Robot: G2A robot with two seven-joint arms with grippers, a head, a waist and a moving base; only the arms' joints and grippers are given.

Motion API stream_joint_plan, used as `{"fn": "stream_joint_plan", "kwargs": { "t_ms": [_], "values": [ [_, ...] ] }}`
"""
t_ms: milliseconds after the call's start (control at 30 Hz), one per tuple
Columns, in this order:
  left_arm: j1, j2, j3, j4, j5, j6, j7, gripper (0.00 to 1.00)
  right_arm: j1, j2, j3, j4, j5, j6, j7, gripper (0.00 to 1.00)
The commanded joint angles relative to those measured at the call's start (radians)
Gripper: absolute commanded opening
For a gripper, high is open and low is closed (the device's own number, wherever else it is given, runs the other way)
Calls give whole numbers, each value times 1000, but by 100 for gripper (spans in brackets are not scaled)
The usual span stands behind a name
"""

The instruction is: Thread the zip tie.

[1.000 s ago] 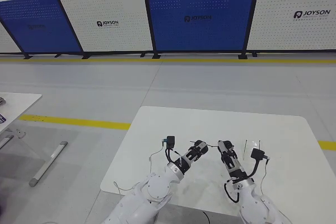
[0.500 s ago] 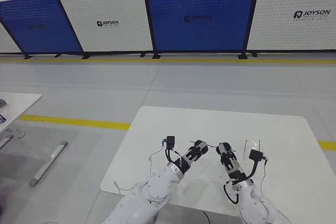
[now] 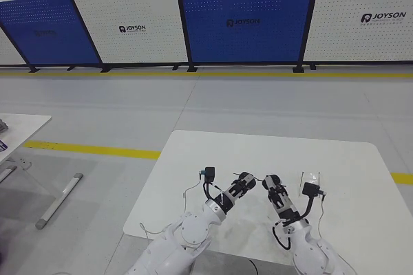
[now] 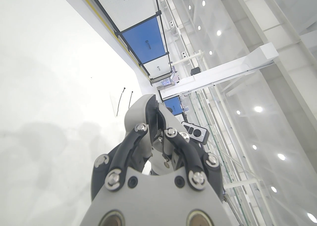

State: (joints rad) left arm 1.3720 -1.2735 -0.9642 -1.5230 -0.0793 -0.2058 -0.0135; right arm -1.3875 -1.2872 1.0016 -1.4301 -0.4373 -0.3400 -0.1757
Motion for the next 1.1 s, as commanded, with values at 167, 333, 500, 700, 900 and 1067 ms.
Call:
{"fn": "stream_joint_plan", "kwargs": {
  "t_ms": [167,333,500,700,900,1067],
  "values": [
    [0,0,0,0,0,0,0,0,16,-9,-5,18,-3,2,3,0],
    [0,0,0,0,0,0,0,0,22,-15,-6,29,8,8,11,0],
    [0,0,0,0,0,0,0,0,20,-18,0,25,16,0,24,33],
    [0,0,0,0,0,0,0,0,8,-18,7,8,14,0,28,37],
    [0,0,0,0,0,0,0,0,-7,-16,15,-2,8,0,26,36],
    [0,0,0,0,0,0,0,0,-24,-12,27,-6,2,0,23,29]
  ]
}}
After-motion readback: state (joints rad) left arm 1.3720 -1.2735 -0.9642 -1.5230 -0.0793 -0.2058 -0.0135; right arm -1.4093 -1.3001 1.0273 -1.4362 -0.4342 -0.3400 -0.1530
